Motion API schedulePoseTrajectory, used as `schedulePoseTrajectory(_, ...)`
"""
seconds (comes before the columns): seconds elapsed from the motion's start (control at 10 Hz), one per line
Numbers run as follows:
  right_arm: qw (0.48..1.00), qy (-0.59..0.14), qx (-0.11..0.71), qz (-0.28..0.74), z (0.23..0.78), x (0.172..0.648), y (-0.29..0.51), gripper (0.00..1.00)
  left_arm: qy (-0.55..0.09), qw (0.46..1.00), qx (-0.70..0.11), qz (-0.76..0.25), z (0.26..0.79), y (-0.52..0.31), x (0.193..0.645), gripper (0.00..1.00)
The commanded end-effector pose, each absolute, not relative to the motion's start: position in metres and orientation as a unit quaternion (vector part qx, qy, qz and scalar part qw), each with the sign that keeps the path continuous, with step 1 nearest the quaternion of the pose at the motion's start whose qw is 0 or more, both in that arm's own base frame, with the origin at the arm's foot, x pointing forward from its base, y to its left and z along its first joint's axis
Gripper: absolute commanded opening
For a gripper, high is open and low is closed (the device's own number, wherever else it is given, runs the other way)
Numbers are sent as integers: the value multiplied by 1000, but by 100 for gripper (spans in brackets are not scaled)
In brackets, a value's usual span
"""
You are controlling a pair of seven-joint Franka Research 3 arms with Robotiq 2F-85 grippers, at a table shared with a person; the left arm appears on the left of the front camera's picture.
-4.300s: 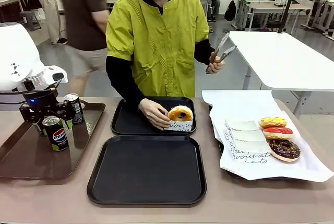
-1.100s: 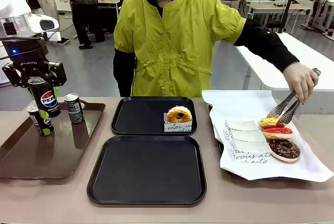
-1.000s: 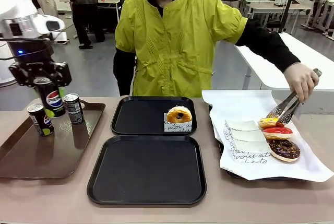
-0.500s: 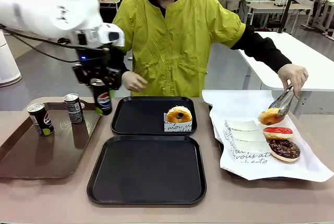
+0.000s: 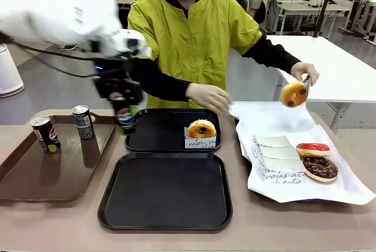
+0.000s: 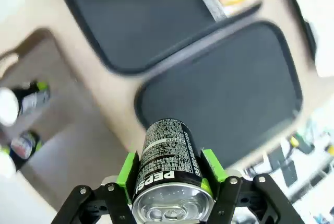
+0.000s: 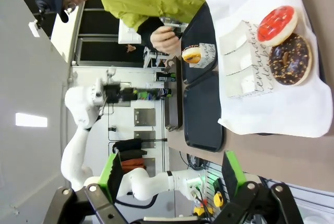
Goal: Set up donuts and drinks on trays.
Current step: Pick up one Pepsi coke and place it on the Flat Tray.
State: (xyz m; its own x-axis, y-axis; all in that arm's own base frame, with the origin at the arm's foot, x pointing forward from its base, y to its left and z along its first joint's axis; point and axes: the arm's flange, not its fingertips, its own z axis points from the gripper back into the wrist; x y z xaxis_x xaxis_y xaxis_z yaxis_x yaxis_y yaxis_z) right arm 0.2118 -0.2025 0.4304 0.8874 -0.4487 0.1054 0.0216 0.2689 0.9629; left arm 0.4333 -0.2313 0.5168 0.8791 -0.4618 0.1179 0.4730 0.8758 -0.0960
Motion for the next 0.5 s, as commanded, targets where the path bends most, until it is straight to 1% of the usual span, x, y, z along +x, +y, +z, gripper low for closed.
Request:
schedulePoseTrajectory(0.0,775,-183,586,-149,431,212,-202,100,-42,967,-65,-242,571,-124,352,61)
schedulePoseTrajectory(0.1,775,-183,586,-149,431,212,-202,100,-45,973,-67,-215,572,-102,344,61)
schedulePoseTrajectory(0.3,775,-183,586,-149,431,212,-202,100,-39,983,-65,-168,570,-91,349,61)
schedulePoseTrajectory(0.4,775,-183,586,-149,431,212,-202,100,-37,972,-86,-217,579,-96,335,61)
